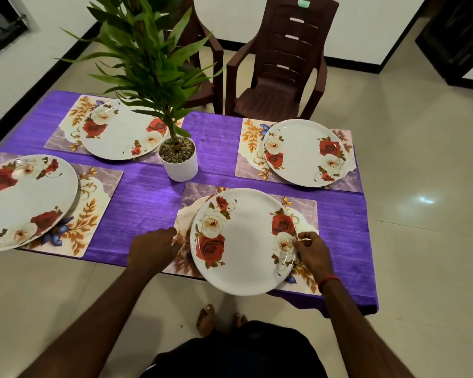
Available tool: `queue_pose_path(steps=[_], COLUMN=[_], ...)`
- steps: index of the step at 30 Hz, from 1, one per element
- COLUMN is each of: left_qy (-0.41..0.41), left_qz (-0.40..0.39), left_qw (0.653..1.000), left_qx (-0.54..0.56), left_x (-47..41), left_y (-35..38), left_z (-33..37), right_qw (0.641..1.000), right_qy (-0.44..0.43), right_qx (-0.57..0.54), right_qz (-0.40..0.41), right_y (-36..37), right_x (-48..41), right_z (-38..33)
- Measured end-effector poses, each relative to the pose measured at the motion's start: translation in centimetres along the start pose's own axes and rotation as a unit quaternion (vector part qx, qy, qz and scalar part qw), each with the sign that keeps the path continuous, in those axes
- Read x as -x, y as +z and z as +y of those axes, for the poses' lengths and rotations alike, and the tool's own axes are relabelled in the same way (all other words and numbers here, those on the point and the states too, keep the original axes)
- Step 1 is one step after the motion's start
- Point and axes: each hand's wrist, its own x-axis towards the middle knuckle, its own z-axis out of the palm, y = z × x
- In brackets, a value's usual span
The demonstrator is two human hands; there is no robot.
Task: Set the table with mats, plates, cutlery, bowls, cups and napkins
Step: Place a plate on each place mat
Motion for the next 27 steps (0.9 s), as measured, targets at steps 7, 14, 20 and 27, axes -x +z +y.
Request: queue_pose_path(steps=[7, 14, 20, 27], left_qy=[-0.038, -0.069, -0.088, -0.131], left_qz=[-0.1, -0.11, -0.12, -0.104], left_qw=[0.986, 0.979, 0.971, 0.947], left_qx=[0.13, 0.158, 0.185, 0.274], left_x=[-1.7, -2.0, -1.7, -1.4], left_y=[-0.8, 0.2, 0.1, 0.8], left_z=[3.4, 4.3, 4.8, 4.9], right_qw=[0.998, 0.998, 0.997, 0.997], right_qy=[-0.014, -0.029, -0.045, -0.057], right_qx=[0.031, 0.019, 0.021, 0.02], right_qz=[-0.044, -0.05, -0.056, -0.044], right_y=[-0.1, 0.1, 0.1, 0.7], right_x=[-0.3, -0.2, -0.5, -0.8], right_z=[-0.2, 0.4, 1.2, 1.9])
